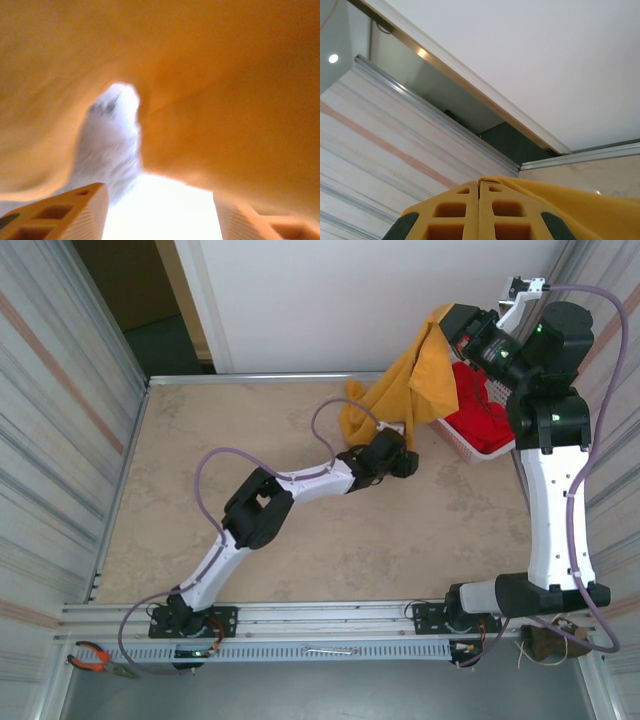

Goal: Fold the inside-out t-shirt

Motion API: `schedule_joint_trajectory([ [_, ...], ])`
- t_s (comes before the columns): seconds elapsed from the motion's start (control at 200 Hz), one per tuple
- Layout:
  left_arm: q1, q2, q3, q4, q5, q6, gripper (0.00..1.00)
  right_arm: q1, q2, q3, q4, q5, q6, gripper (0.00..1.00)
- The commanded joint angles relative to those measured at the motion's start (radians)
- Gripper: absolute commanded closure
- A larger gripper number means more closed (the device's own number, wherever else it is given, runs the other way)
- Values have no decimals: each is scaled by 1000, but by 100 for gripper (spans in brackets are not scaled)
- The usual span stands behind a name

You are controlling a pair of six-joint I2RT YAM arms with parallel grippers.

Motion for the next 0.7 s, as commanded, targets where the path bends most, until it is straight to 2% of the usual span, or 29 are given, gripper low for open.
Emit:
schedule_joint_trajectory([
  [0.0,20,-162,-161,52,-20,17,62,-1,11,45,27,32,-20,100],
  [0.045,33,-200,-227,71,-6,15,77,-2,18,45,33,34,-17,100],
  [0.155,68,-288,-363,113,33,7,99,-7,34,52,41,38,-9,100],
  [0.296,84,-378,-470,169,65,23,100,-12,43,65,35,40,-4,100],
  [0.336,79,-402,-488,175,83,31,94,-10,43,66,35,41,-2,100],
  [0.421,52,-463,-547,191,78,59,66,-7,42,67,31,43,-1,100],
  [0.501,21,-520,-615,219,49,82,48,-3,39,67,28,45,-5,100],
  [0.576,-7,-553,-652,228,12,101,42,0,37,65,26,48,-6,100],
  [0.691,-14,-559,-668,232,9,135,38,4,36,67,26,47,-7,100],
])
